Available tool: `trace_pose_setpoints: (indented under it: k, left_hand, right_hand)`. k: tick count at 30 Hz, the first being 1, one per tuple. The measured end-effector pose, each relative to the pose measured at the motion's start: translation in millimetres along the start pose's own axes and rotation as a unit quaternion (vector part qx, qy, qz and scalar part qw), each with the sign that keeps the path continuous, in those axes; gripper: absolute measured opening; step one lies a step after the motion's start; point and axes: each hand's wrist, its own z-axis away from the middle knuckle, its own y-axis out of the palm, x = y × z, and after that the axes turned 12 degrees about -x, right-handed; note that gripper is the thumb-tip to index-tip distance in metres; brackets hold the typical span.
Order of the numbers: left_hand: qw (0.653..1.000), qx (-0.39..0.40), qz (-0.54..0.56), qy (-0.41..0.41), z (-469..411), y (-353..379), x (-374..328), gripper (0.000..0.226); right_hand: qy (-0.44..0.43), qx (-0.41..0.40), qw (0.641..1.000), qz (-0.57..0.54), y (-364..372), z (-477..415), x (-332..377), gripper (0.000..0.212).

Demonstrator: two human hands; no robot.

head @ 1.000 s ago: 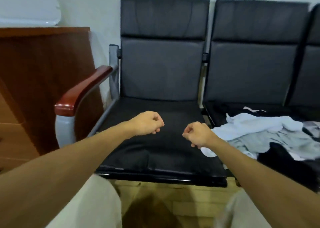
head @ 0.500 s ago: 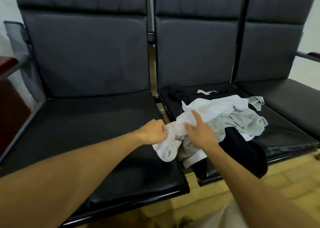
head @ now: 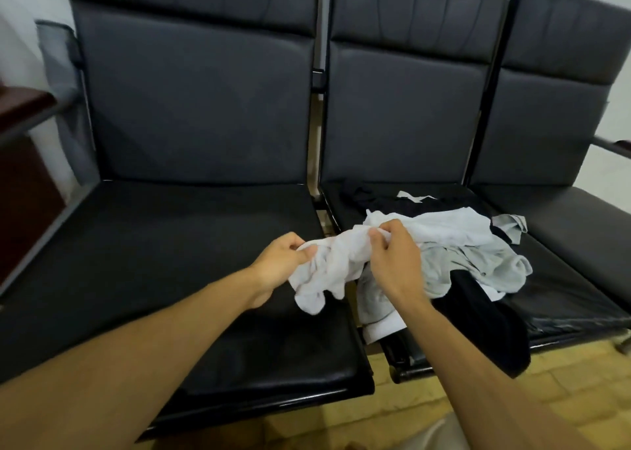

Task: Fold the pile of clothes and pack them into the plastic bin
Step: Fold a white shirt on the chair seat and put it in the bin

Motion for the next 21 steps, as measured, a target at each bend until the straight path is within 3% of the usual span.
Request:
trace_pose_setpoints:
  k: [5, 8, 10, 12, 15, 18, 21]
  left_hand:
    - [0.967, 0.008, 0.252, -0.024, 37.6, -62.3, -28.9, 0.021]
    - [0.952, -0.01, 0.306, -0.013, 59.0, -105.1, -30.1, 0.031]
    - [0.948, -0.069, 0.31, -0.021, 70.0, -132.7, -21.4, 0.03]
    - [0.947, -0.151, 0.279, -0.048, 78.2, -155.8, -5.2, 0.021]
    - [0.957, -0.258, 0.104, -0.082, 84.1, -179.1, 27.3, 0.008]
    - [0.965, -0.242, -0.031, -0.098, 82.7, -195.7, 51.9, 0.024]
    - [0.971, -0.156, -0.145, -0.111, 74.0, -201.6, 55.3, 0.019]
  right_hand:
    - [-0.073, -0.008, 0.992, -0.099, 4.8, 12.5, 52.9, 0.016]
    - [-0.116, 0.034, 0.981, -0.155, 16.8, 20.1, 90.2, 0.015]
    - [-0.134, 0.078, 0.973, -0.172, 29.5, 26.0, 108.3, 0.015]
    - [-0.146, 0.12, 0.967, -0.17, 44.1, 35.6, 117.5, 0.014]
    - [-0.141, 0.181, 0.964, -0.136, 67.6, 50.0, 112.2, 0.01]
    - [-0.118, 0.26, 0.949, -0.133, 83.3, 61.9, 98.6, 0.007]
    - [-0.085, 0.293, 0.941, -0.144, 94.1, 68.1, 86.3, 0.007]
